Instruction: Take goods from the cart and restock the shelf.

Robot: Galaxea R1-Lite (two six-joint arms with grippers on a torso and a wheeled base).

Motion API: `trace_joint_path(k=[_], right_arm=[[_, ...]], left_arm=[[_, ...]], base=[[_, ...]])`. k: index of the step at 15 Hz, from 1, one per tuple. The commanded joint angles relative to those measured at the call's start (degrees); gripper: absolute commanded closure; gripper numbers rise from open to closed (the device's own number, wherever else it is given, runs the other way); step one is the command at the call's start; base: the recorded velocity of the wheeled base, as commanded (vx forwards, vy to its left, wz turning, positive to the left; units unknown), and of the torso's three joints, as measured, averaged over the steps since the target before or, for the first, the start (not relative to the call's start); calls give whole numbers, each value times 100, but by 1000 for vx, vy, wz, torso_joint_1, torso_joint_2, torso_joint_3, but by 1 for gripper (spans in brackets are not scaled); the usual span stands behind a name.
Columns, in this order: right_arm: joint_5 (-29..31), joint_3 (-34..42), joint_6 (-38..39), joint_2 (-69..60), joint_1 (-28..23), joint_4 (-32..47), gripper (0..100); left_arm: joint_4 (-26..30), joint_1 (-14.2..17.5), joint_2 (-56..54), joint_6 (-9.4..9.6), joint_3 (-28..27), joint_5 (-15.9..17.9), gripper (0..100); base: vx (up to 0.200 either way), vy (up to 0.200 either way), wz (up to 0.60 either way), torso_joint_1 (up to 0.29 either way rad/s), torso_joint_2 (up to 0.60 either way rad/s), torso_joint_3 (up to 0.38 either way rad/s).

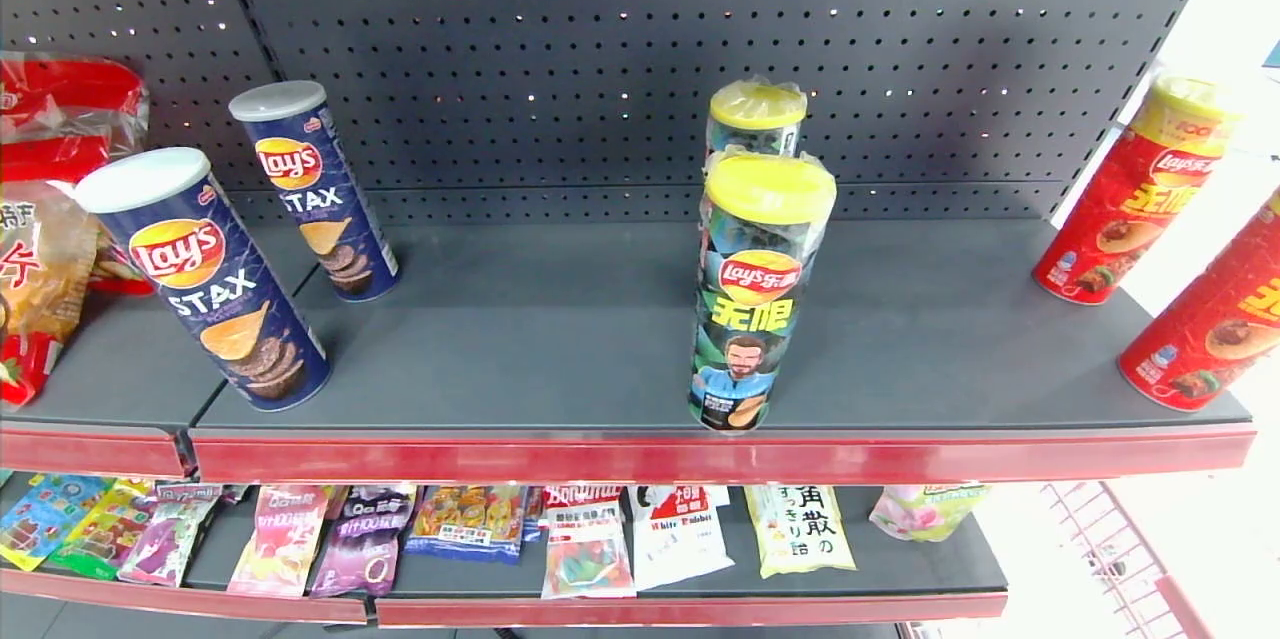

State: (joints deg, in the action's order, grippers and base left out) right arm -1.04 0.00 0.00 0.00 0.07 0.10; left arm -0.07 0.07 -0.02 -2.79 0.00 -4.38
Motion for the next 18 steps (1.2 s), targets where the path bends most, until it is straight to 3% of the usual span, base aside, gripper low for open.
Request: trace_joint_path(k=[1,4,7,9,10,11,12,13,14,16,17,18], right_arm=[[-11,0,0,0,1,-1,0],[-2,0,0,0,-7,-1,0],[7,0,0,0,1,-1,0],[-2,0,-9,0,1,-1,0],[7,0,-35,0,-7,-1,0],[7,0,-44,0,1,-1,0],[16,0,-35,0,-7,-1,0],[16,0,-44,0,1,-1,0],[16,0,-44,0,-7,-1,0],[95,0,-97,0,-7,-1,0],[95,0,-97,0,1,-1,0],[95,0,-97,0,-7,-1,0]], left_arm=[[7,1,2,7,0,-2,0],[16,1,2,77,0,112,0],[16,1,2,385,0,315,0],[7,1,11,393,-9,508,0],[-63,-25,90,385,-237,930,0],[-81,-148,811,367,-1011,1334,0],[-125,-271,2367,-108,-2364,1536,0],[-177,-341,2876,-415,-2909,1598,0],[-265,-526,4116,-705,-3867,1976,0],[-643,-675,5250,-494,-4148,2705,0],[-749,-684,5469,-354,-4175,2855,0],[-775,-886,6005,200,-4210,2916,0]], base=[[0,0,0,0,0,0],[0,0,0,0,0,0],[0,0,0,0,0,0],[0,0,0,0,0,0],[0,0,0,0,0,0],[0,0,0,0,0,0],[0,0,0,0,0,0],[0,0,0,0,0,0],[0,0,0,0,0,0],[0,0,0,0,0,0],[0,0,0,0,0,0],[0,0,0,0,0,0]])
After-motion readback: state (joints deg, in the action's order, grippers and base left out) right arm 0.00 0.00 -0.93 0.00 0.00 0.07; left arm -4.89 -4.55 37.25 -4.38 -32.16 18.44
